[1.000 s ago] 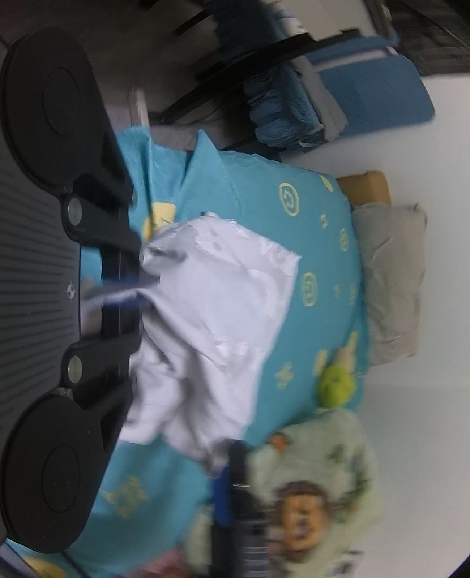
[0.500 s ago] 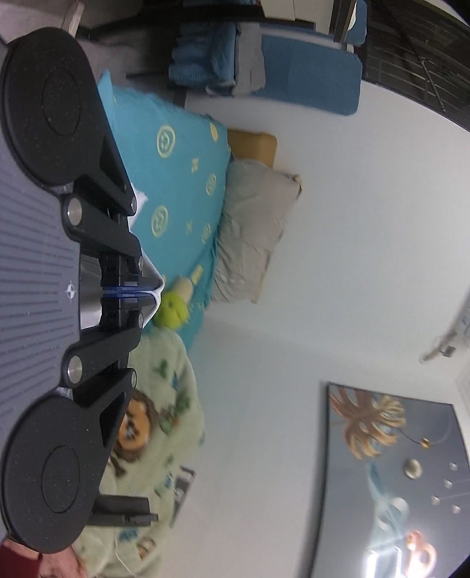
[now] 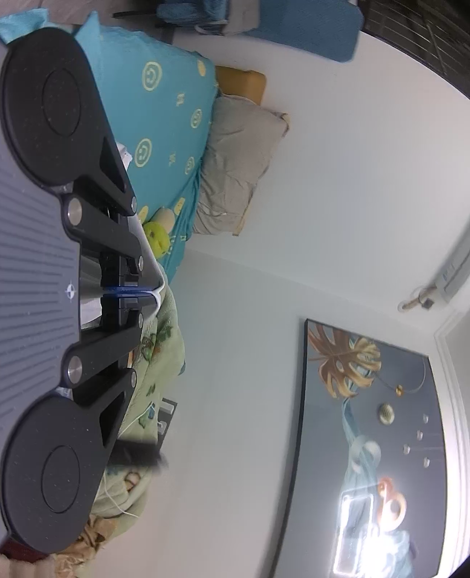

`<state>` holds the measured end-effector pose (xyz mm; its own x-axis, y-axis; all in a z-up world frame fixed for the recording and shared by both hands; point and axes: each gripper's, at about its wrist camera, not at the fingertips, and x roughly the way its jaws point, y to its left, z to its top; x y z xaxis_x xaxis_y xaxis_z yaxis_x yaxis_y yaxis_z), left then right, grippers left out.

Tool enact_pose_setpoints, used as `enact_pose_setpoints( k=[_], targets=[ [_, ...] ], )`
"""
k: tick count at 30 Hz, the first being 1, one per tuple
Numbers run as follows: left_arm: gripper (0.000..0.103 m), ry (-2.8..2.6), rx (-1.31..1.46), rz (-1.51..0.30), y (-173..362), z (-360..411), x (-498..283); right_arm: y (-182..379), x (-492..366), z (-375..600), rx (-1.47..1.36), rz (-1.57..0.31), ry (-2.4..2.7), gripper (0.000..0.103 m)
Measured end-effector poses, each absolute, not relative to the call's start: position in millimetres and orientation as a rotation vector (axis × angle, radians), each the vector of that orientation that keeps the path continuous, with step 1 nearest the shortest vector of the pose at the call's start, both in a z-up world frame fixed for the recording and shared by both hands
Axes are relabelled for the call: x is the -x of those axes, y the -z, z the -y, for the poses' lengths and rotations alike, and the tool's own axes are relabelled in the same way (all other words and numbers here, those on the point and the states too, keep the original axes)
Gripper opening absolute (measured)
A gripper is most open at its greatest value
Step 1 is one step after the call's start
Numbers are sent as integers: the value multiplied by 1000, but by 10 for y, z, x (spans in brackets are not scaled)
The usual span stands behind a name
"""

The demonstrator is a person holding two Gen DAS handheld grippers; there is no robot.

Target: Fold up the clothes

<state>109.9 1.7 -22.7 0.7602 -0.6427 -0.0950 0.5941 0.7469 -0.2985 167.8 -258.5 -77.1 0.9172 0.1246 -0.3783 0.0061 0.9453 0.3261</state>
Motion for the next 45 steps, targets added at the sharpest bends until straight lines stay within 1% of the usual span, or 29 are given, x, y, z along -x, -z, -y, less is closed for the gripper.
enact_pose_setpoints(
  k=[1,2,3,4,5,6,9,14,16,18,20,24,25,27,28,30,33,34,37,38,39,41,42,45],
  targets=[
    [1,669,263,-210,235,-19,-1138,858,-1754,2576,-337,-468,-86,54],
    [1,655,267,-224,239,-26,-1179,946,-1830,2566,-344,-528,-111,45],
    [1,640,268,-242,249,-38,-1220,996,-1882,2561,-347,-565,-128,36],
    [1,624,269,-262,267,-51,-1261,945,-1868,2568,-338,-537,-128,18],
    [1,607,269,-282,285,-65,-1302,894,-1855,2574,-328,-509,-128,13],
    [2,591,268,-306,306,-80,-1345,841,-1835,2589,-326,-479,-130,11],
    [3,545,259,-388,383,-127,-1476,679,-1736,2707,-378,-370,-150,10],
    [11,494,174,-522,555,-79,-1607,618,-1717,2873,-464,-352,-160,10],
    [17,488,120,-540,595,-32,-1554,627,-1712,2885,-479,-359,-156,10],
    [25,481,64,-538,590,0,-1471,633,-1708,2896,-494,-365,-156,10],
    [43,482,13,-530,569,39,-1376,637,-1703,2908,-507,-372,-159,10],
    [49,565,-75,-462,414,212,-1038,662,-1713,2934,-528,-391,-159,10],
    [52,582,-109,-429,403,278,-919,675,-1727,2944,-532,-400,-158,10],
    [53,604,-212,-341,432,447,-680,707,-1753,2958,-541,-428,-158,10],
    [56,630,-267,-321,466,533,-611,725,-1765,2962,-546,-444,-161,10],
    [57,650,-359,-347,577,690,-598,759,-1777,2987,-569,-457,-166,10],
    [54,558,-509,-422,830,857,-728,771,-1749,3009,-593,-458,-171,10],
    [51,503,-570,-441,917,887,-772,771,-1741,3015,-598,-455,-171,10],
    [48,396,-757,-432,1139,931,-795,754,-1716,3031,-610,-446,-169,10],
    [39,386,-790,-431,1183,933,-793,744,-1708,3031,-610,-443,-170,10],
    [32,397,-785,-435,1187,918,-788,737,-1701,3030,-610,-440,-170,10],
    [7,406,-758,-430,1163,882,-772,731,-1686,3025,-611,-434,-166,10],
    [3,397,-735,-411,1125,848,-763,729,-1683,3023,-610,-434,-163,10],
    [3,379,-610,-344,936,690,-752,735,-1672,3025,-600,-438,-149,10]
  ],
)
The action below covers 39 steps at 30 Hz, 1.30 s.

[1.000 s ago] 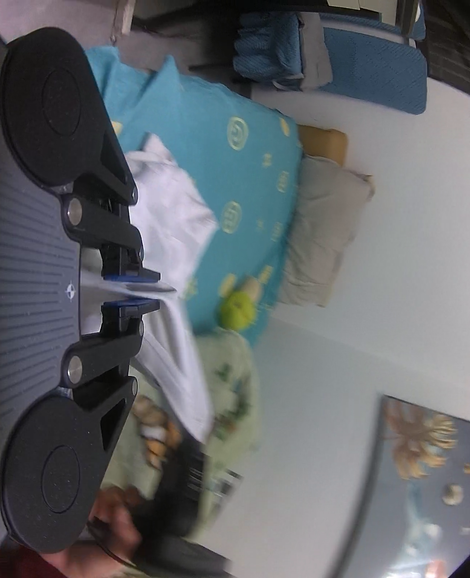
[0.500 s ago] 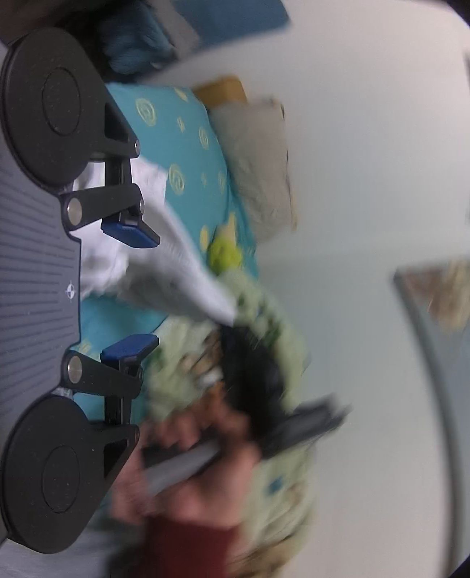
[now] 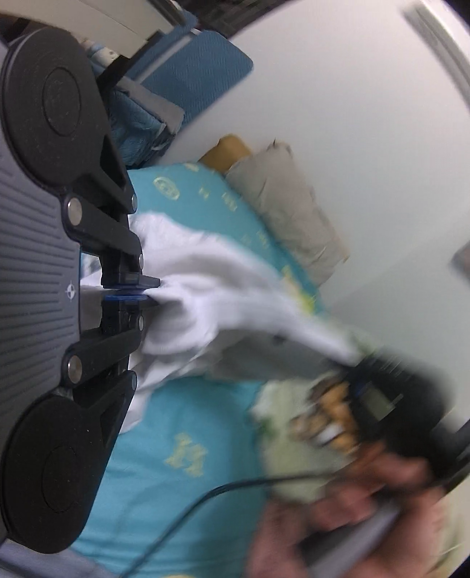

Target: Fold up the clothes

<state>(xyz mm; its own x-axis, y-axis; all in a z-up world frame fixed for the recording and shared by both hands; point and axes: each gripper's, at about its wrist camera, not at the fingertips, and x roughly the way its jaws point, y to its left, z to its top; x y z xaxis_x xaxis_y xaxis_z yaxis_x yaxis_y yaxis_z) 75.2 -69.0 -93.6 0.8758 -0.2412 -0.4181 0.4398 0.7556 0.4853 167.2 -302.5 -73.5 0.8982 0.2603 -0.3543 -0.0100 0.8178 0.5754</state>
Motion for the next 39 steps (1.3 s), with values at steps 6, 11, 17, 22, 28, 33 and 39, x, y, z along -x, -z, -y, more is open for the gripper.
enact_pose_setpoints(
  k=[6,11,17,22,28,33,39],
  targets=[
    [3,423,-145,-186,362,131,-709,772,-1667,2995,-581,-466,-123,12],
    [3,456,95,-167,188,-223,-771,830,-1704,2830,-480,-557,-123,35],
    [3,411,249,-202,93,-606,-864,1039,-1733,2412,-190,-727,-142,51],
    [3,327,258,-328,187,-762,-1050,865,-1582,2360,-228,-580,-178,8],
    [4,240,249,-564,449,-829,-1313,613,-1441,2444,-336,-418,-238,8],
    [19,179,194,-708,668,-799,-1386,604,-1452,2405,-358,-434,-268,8],
    [79,178,159,-725,606,-666,-1256,640,-1471,2393,-372,-468,-273,8]
  ],
)
